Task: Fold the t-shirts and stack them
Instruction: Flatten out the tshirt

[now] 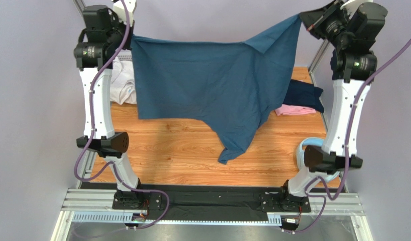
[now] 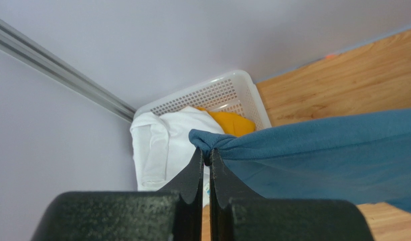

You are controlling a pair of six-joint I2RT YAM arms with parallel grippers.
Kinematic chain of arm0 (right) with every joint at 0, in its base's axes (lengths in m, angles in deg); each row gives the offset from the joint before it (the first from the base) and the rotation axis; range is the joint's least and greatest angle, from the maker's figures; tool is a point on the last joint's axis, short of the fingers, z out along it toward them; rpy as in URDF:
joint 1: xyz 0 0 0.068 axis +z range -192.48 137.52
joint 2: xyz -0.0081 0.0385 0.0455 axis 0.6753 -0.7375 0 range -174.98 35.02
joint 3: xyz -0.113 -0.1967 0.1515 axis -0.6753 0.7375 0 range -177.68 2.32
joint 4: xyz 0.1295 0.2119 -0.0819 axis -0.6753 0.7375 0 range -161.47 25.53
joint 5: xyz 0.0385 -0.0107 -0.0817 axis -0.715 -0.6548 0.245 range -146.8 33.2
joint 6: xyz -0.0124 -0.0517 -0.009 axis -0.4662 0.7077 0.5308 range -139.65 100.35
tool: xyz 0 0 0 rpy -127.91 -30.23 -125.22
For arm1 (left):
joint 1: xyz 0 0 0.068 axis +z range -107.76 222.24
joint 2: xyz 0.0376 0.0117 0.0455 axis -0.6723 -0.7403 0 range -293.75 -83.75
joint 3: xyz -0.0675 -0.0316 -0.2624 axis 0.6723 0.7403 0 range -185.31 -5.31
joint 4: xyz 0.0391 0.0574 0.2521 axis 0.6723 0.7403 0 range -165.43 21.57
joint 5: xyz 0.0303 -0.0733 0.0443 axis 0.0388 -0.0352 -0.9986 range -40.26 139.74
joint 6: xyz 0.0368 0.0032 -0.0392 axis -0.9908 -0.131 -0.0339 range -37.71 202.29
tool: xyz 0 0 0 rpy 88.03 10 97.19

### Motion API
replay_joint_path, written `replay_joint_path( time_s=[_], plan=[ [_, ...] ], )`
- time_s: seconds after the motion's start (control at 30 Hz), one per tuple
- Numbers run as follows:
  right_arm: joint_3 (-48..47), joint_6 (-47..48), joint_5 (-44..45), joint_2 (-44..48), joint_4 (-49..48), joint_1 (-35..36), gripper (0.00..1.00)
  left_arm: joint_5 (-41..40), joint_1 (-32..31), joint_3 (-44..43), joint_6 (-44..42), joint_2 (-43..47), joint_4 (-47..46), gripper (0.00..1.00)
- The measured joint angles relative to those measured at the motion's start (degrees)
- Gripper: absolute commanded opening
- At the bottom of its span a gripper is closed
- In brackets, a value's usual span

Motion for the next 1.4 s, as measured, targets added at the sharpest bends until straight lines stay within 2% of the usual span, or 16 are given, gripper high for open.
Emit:
replay_joint_path(
  time_s=[0.1, 0.17, 0.3, 0.5, 0.67, 0.8, 0.9, 1.07, 1.1, 1.13, 1.17, 1.27, 1.4],
  plan=[
    [-6.32, -7.56, -5.51, -8.61, -5.84, -4.37, 0.00, -3.45, -1.81, 1.75, 0.00, -2.64, -2.84, 0.00],
    [-14.05, -13.29, -8.81, -16.06, -10.36, -6.71, 0.00, -5.51, -2.84, 1.81, -0.04, -4.96, -4.79, 0.00],
    [-16.11, -22.67, -13.53, -21.57, -18.32, -9.86, 0.00, -8.33, -3.85, 1.77, -0.37, -6.80, -8.83, 0.00],
    [-11.74, -24.92, -17.14, -17.51, -20.55, -11.26, 0.00, -10.95, -5.01, 1.84, -1.05, -5.11, -13.70, 0.00],
    [-6.40, -22.49, -18.25, -7.74, -17.09, -11.26, 0.00, -10.82, -5.01, 10.23, -1.03, 2.84, -14.53, 0.00],
    [4.48, -20.06, -18.05, 5.51, -12.68, -11.17, 0.00, -9.29, -5.03, 21.16, -1.88, 11.41, -14.25, 0.00],
    [22.23, -16.98, -15.10, 20.37, -8.61, -7.89, 0.00, -7.45, -5.07, 31.17, -3.69, 17.68, -12.26, 0.00],
    [53.59, -11.50, -10.71, 40.59, 2.51, 2.86, 0.01, -4.48, -5.07, 50.49, -7.98, 25.68, -8.83, 0.00],
    [59.67, -10.54, -9.99, 43.34, 6.29, 3.32, 0.22, -4.09, -5.07, 55.69, -9.20, 27.34, -8.15, 0.00],
    [65.51, -9.75, -9.60, 45.55, 9.62, 3.41, 0.36, -3.67, -5.07, 59.45, -10.14, 28.39, -6.80, 0.00],
    [71.38, -8.96, -9.18, 48.02, 12.79, 3.52, 0.40, -3.21, -5.07, 63.06, -10.99, 29.31, -5.97, 0.00],
    [82.09, -8.37, -9.14, 52.11, 21.86, 4.26, 0.43, -2.36, -5.07, 70.58, -13.18, 31.45, -3.61, 0.00],
    [81.70, -6.80, -8.90, 55.23, 30.64, 5.57, 0.45, -1.55, -5.07, 75.63, -14.75, 33.38, -0.04, 0.04]
  ],
)
